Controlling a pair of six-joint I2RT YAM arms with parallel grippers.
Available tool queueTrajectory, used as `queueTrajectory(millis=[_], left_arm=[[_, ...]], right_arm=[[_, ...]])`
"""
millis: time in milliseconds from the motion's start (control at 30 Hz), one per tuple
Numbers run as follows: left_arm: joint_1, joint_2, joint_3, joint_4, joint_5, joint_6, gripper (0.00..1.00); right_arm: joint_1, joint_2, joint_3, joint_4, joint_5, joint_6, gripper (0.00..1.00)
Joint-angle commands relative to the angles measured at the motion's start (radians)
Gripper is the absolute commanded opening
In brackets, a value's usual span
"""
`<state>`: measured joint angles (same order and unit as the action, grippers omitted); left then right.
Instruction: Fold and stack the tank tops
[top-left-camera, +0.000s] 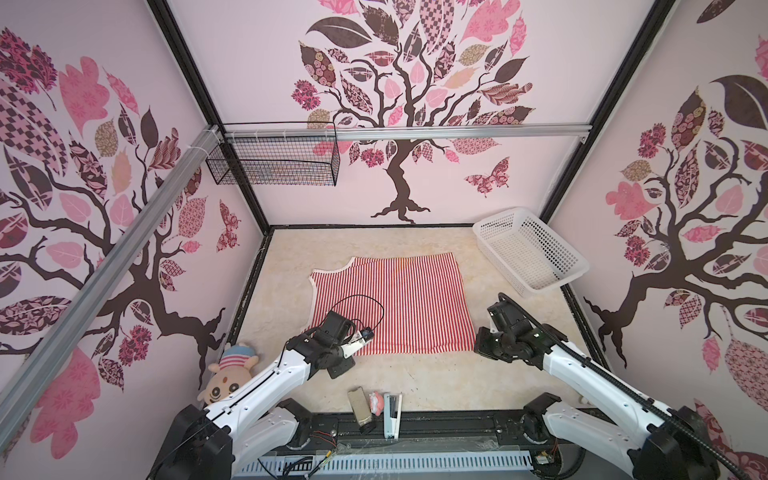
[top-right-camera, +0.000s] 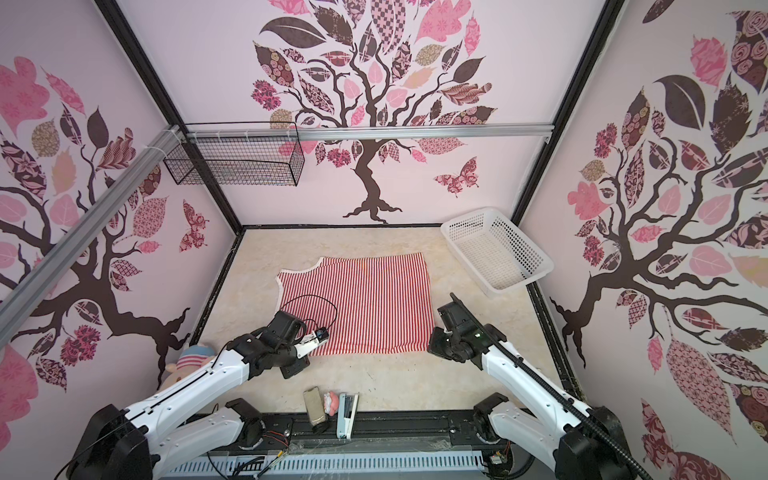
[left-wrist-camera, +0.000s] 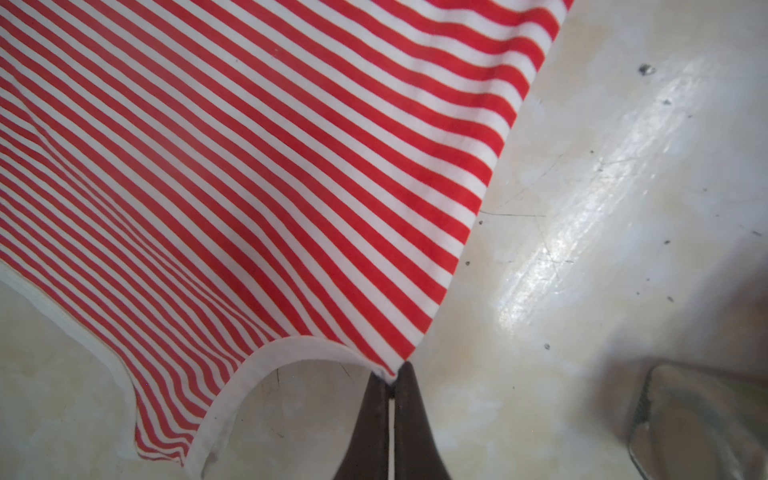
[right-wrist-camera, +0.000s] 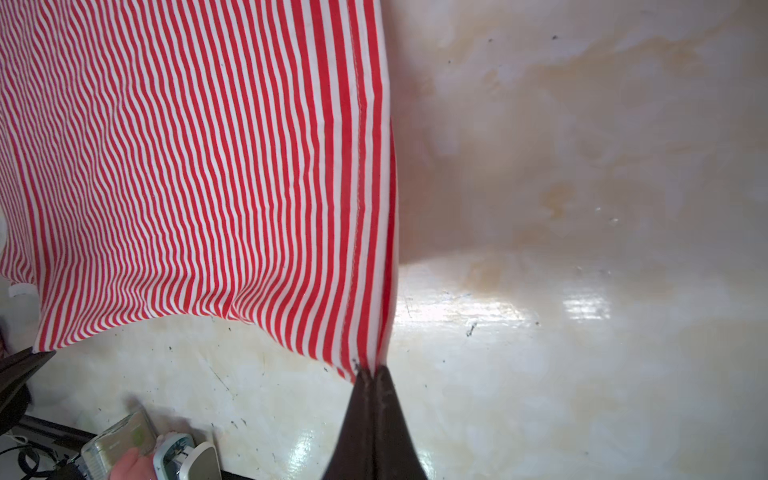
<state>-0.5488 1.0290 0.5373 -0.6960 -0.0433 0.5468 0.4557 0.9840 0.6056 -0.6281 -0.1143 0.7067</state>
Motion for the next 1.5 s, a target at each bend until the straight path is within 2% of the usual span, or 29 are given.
queueTrajectory(millis=[0,267,567,700,900,1100,1467], left_arm=[[-0.003,-0.011,0.04,-0.035,0.013,0.007,0.0],[-0.001,0.043,0.072,0.022,-0.044,0.023,0.0],[0.059,0.113,0.134,0.092,-0.032,0.043,0.0],[0.107,0.145,0.163,0.119,-0.006,0.08,0.0],[0.156,0.261,0.218,0.176,0.022,0.129,0.0],[0.165,0.373,0.311,0.181,0.029,0.136,0.0],[0.208,0.49,0.415,0.202,0.017,0.133,0.0]], right_arm=[[-0.004,-0.015,0.054,-0.076,0.032,-0.01,0.0],[-0.004,0.041,0.135,-0.059,0.045,-0.027,0.0],[-0.018,0.143,0.234,-0.051,0.064,-0.065,0.01],[-0.076,0.187,0.25,-0.015,-0.014,-0.097,0.01],[-0.104,0.278,0.295,0.028,-0.05,-0.119,0.0],[-0.192,0.364,0.324,0.088,-0.132,-0.129,0.0],[-0.237,0.492,0.408,0.122,-0.155,-0.144,0.0]])
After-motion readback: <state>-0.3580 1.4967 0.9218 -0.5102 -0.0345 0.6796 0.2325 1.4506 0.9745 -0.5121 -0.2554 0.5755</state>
